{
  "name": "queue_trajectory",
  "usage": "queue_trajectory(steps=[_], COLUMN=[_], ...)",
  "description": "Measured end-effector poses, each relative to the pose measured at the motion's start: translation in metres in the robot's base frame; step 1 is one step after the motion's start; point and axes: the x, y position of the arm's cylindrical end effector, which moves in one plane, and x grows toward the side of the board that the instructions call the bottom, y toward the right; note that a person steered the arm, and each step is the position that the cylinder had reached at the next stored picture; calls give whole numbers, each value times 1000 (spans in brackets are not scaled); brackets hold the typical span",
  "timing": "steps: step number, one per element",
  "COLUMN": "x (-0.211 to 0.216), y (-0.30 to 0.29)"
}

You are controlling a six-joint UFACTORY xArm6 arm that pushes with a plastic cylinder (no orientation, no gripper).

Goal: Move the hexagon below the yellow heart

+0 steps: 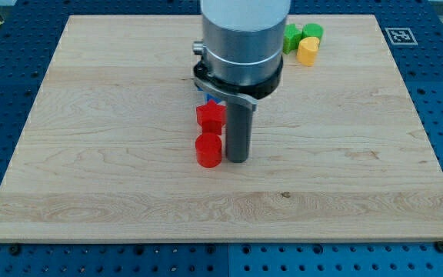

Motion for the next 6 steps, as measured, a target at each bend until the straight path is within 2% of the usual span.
queue_trajectory(steps=[1, 6], x=[-5, -5], y=[52, 56])
